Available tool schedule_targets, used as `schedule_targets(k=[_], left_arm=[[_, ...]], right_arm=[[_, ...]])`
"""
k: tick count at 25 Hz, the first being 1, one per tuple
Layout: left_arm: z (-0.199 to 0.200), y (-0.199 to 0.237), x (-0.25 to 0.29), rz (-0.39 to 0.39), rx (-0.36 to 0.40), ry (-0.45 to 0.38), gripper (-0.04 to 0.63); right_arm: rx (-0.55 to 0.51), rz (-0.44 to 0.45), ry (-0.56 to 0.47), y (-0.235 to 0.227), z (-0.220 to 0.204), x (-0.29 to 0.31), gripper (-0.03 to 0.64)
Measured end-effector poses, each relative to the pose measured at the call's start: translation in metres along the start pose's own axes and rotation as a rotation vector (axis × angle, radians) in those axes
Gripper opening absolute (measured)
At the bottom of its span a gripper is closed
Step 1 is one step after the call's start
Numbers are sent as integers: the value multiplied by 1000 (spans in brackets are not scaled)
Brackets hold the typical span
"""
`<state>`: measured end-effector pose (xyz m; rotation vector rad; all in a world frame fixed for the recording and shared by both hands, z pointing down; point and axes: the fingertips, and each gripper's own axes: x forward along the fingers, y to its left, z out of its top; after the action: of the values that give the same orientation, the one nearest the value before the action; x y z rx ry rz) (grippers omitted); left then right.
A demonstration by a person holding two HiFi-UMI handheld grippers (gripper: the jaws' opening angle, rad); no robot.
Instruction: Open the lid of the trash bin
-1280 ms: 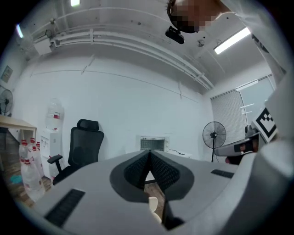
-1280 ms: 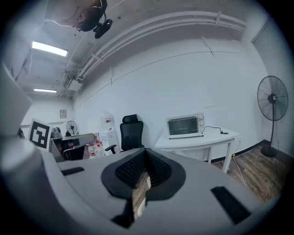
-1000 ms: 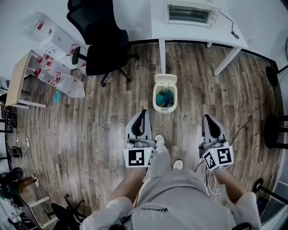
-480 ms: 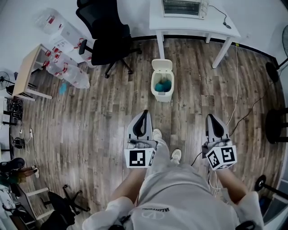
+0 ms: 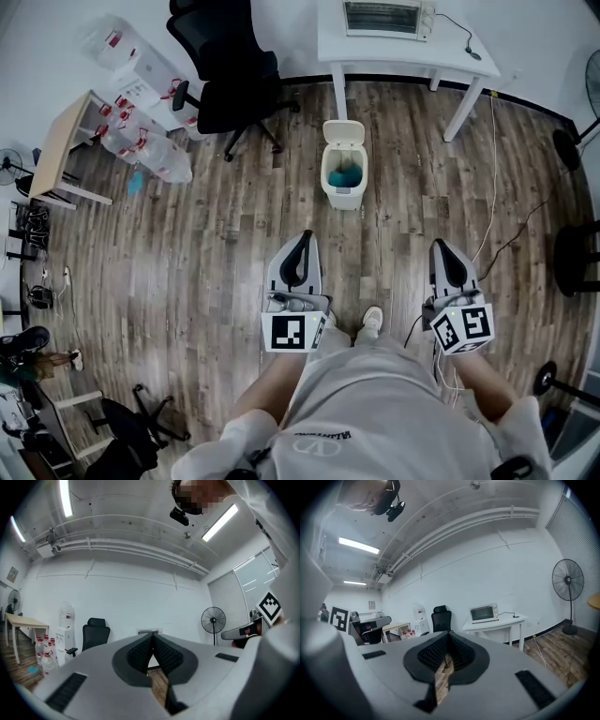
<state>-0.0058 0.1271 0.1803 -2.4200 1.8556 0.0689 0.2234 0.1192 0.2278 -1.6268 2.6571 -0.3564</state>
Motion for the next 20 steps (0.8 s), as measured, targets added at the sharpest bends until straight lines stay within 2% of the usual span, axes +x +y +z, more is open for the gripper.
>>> schedule_targets(k=[10,20], left_arm=[[3,31,-23,-51,-14,-22,0],[2,50,-34,-46,-13,-31,0]], right_arm=[[1,-45,6,41,-6,-2,15],[-9,-96,-6,48,-5,-11,15]])
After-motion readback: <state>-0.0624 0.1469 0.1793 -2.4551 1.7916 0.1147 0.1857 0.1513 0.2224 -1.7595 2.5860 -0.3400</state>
